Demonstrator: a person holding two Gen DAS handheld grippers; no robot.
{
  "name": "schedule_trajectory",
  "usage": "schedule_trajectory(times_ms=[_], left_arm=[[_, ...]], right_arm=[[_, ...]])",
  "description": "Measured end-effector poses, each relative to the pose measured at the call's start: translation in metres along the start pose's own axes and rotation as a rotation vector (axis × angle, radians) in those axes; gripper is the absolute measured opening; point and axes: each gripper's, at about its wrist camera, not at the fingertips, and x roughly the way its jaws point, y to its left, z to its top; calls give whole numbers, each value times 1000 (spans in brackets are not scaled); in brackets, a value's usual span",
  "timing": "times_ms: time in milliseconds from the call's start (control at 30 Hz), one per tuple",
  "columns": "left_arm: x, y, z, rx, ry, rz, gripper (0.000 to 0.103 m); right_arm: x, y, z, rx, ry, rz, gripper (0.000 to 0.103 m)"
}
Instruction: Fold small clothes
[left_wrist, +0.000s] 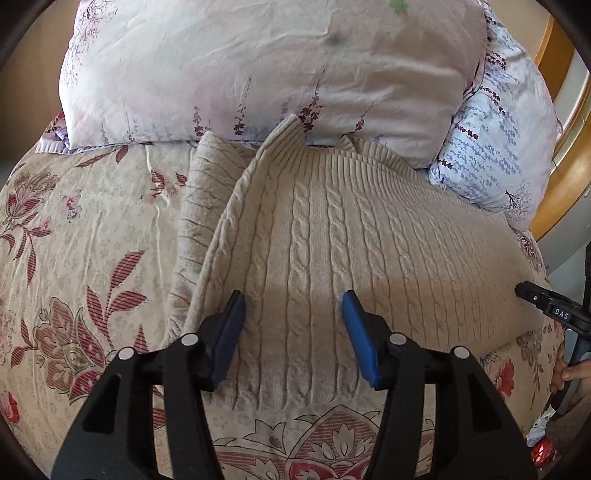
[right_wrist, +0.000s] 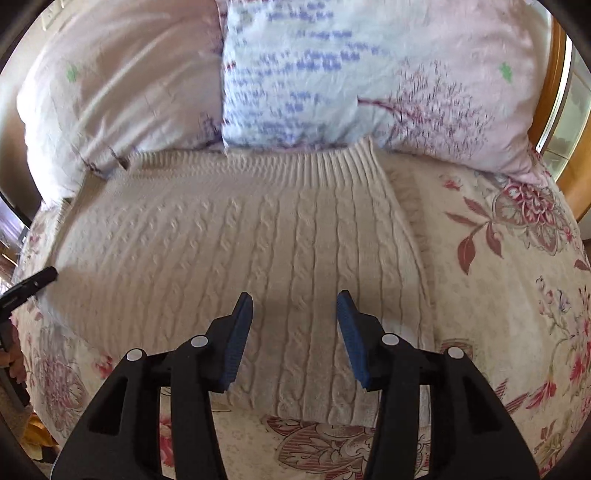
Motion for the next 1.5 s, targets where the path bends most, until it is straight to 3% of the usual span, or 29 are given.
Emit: schedule_trajectory(times_ms=[200,300,400,467,667,833,1000,1100,1300,1433,1500], left_arm=[[3,5,-2,-2,-17,-29,55],[-11,15,5,-81,-40,-111,55],[-29,37,16,-156,-99,-158,55],[-28,55,24,-195,-81,-161,55],[-6,85,42,-213,27,-97,57],[11,86,46,-182,80,-127,58],[14,84,43,-185,61,-166,58],[17,84,42,-218,59,-201,47],[22,78,41,-263,48,-225,41],[27,74,42,-317,51,-240,22],[26,72,43,-340,47,-240,20]], right_arm=[[9,7,-6,-64,-6,-24,53],[5,7,0,-21,1,-15,53],[-5,16,6,-23,-54,15,58],[-6,29,11,-49,-67,34,65],[12,72,23,-137,-34,68,65],[28,96,22,-193,-8,28,69],[32,90,21,-164,5,40,72],[31,89,20,-158,4,42,73],[32,89,20,-154,1,46,74],[33,90,21,-155,0,52,74],[33,90,21,-155,1,57,74]])
